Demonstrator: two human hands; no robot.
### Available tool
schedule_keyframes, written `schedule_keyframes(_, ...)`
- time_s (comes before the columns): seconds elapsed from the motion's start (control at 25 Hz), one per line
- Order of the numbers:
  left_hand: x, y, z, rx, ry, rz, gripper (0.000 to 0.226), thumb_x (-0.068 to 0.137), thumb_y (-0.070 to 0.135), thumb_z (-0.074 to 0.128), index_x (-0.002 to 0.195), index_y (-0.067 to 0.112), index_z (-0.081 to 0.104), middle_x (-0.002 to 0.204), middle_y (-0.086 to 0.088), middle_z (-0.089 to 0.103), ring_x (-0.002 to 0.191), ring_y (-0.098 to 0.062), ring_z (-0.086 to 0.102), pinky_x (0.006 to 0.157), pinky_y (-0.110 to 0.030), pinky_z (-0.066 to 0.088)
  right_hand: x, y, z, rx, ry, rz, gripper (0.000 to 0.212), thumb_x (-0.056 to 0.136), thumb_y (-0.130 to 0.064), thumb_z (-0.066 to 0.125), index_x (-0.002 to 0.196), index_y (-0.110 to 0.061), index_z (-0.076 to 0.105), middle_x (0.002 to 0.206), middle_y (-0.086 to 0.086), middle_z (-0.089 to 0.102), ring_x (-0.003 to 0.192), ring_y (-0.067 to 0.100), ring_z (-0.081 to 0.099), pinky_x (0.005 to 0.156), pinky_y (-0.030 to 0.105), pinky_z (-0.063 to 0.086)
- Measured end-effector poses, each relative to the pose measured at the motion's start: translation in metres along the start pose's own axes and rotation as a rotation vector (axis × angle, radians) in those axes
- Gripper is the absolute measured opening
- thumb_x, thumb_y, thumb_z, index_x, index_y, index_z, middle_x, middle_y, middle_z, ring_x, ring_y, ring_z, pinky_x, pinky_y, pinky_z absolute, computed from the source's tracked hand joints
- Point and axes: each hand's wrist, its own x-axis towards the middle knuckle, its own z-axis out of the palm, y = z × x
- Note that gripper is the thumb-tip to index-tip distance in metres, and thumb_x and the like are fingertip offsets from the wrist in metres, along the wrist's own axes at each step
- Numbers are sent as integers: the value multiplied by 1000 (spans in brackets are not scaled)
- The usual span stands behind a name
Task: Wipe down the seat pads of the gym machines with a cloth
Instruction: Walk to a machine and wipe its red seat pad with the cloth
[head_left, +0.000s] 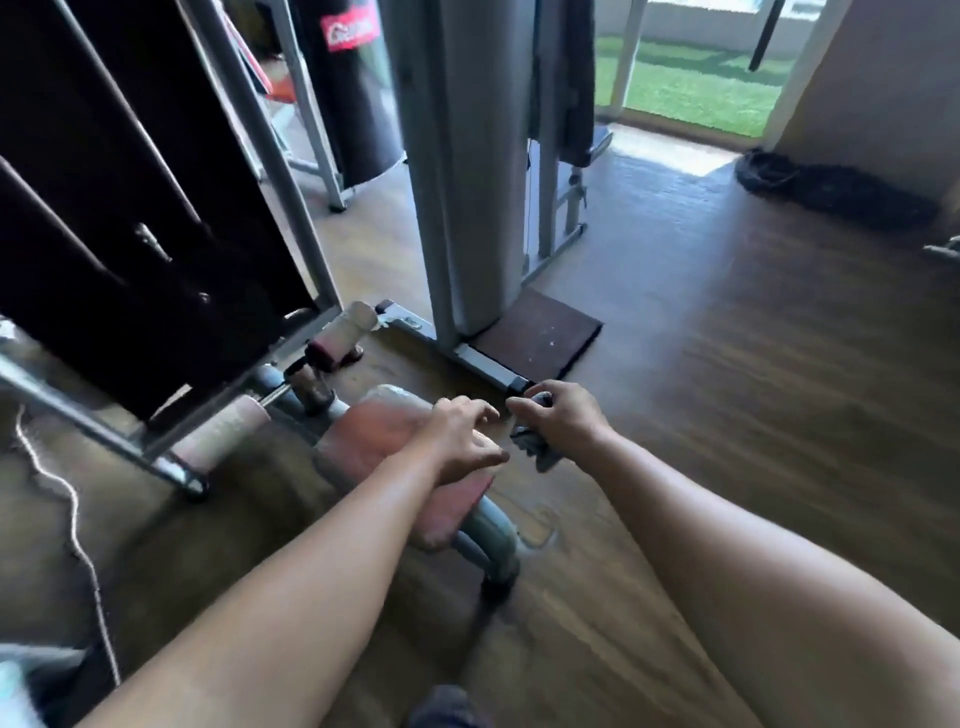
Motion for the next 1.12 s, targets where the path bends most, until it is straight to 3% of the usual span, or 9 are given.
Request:
schedule_keyframes(0.16,-18,0,11,-160,97,-142,78,63,68,79,126,24,60,121,-3,61,118,-23,50,98,-34,43,25,-10,31,-183,-135,-110,44,80,-61,74,91,-19,73,77,-2,75,69,22,73,71,39,62)
schedule_keyframes(0.28,-16,-24,17,-251,220,-263,42,75,50,80,109,29,65,111,0,66,110,-22,58,83,-26,40,51,-21,56,-229,-304,-104,50,89,-63,59,92,-15,71,76,6,76,66,26,73,75,42,61)
schedule_keyframes(0.36,-13,-43,17,-298,291,-330,21,82,43,73,94,27,68,96,6,71,96,-20,64,75,-26,42,73,-27,72,-279,-380,-120,56,88,-66,52,92,-13,70,82,10,75,78,29,72,83,44,59)
schedule_keyframes(0.48,3,-68,15,-415,349,-449,19,80,43,69,77,24,65,74,4,70,75,-18,62,66,-31,43,102,-36,85,-247,-392,-135,35,86,-48,58,100,-18,70,97,6,73,96,26,68,90,43,56)
schedule_keyframes(0.6,21,-93,13,-707,501,-527,33,67,57,69,64,25,64,71,-1,72,66,-11,56,67,-33,49,120,-41,90,-258,-313,-212,19,86,-33,66,103,-27,61,98,-7,70,93,16,66,78,32,56)
schedule_keyframes(0.72,40,-112,7,-1136,602,-591,36,71,47,79,78,12,79,81,1,76,79,-14,63,82,-37,53,137,-48,99,-346,-282,-457,17,85,-14,65,93,-27,56,94,-6,63,86,21,62,66,26,44)
schedule_keyframes(0.88,60,-140,3,-1424,613,-617,55,69,54,83,107,14,81,116,-15,75,118,-37,67,112,-57,44,157,-46,117,-476,-408,-797,30,79,-21,73,109,-24,73,117,-5,64,111,20,58,91,26,45)
schedule_keyframes(1.0,72,-148,2,-1567,709,-701,84,62,68,85,123,11,73,127,-16,71,126,-38,63,115,-59,41,173,-46,125,-465,-503,-798,47,73,-45,76,113,-22,73,119,-7,62,110,18,57,94,26,45)
schedule_keyframes(1.12,75,-140,2,-1646,670,-804,97,52,85,79,122,18,74,118,-13,75,112,-35,71,102,-59,52,189,-54,132,-400,-505,-673,33,78,-46,78,102,-24,75,95,-12,58,86,13,62,79,26,50)
